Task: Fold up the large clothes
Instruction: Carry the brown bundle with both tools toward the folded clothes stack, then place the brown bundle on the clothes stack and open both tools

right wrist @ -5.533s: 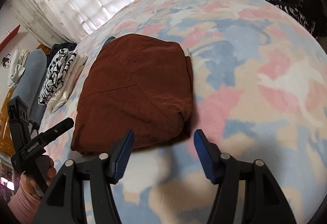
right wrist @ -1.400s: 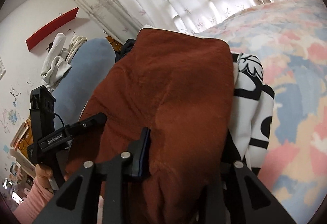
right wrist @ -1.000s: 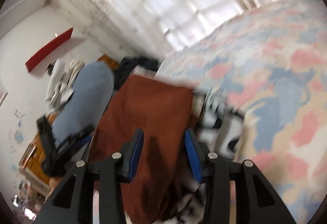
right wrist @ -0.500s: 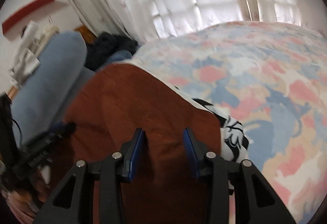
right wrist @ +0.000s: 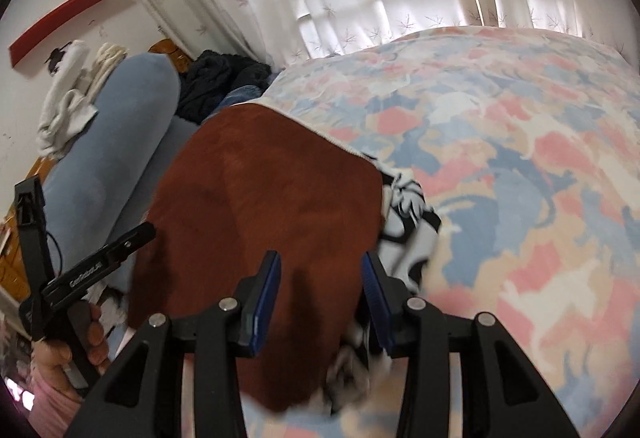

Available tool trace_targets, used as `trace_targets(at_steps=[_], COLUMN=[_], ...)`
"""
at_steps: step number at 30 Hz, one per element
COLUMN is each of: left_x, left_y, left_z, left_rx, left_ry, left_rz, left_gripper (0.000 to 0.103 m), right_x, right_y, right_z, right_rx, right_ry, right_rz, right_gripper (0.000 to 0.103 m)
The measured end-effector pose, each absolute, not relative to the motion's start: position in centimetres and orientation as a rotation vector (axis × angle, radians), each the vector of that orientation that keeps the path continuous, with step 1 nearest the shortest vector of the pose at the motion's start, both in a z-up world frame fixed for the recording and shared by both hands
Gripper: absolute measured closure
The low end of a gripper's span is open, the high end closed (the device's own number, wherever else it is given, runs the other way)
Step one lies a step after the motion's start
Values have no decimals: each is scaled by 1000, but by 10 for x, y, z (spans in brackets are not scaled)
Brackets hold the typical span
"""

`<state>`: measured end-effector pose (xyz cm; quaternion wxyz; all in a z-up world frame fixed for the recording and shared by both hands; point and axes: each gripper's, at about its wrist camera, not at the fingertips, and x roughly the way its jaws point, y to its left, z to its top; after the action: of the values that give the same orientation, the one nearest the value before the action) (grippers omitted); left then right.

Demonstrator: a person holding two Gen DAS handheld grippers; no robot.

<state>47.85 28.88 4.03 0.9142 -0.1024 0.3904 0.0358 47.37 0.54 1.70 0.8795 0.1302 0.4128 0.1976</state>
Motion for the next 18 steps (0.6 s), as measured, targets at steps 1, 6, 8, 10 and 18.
trace_targets(at_steps=[1, 6, 8, 10, 18], left_x=[467, 403, 373, 349, 238], left_y=[283, 251, 238, 228, 161], left_z=[46, 79, 92, 101, 119], left_rx=[-215, -196, -212, -222, -218], left_ry=[805, 795, 786, 778, 778], left_rz=[68, 45, 41, 42, -6], left_gripper=[15, 12, 10, 8, 1], right_x=[466, 404, 383, 352, 251], right_y=[1, -26, -38, -52, -104], right_z=[22, 58, 69, 83, 103], right_rx=[271, 217, 214, 210, 161], right_ry=[861, 864, 872, 877, 891], right_rz=[417, 414, 418, 427, 410], right_gripper=[60, 52, 52, 51, 32])
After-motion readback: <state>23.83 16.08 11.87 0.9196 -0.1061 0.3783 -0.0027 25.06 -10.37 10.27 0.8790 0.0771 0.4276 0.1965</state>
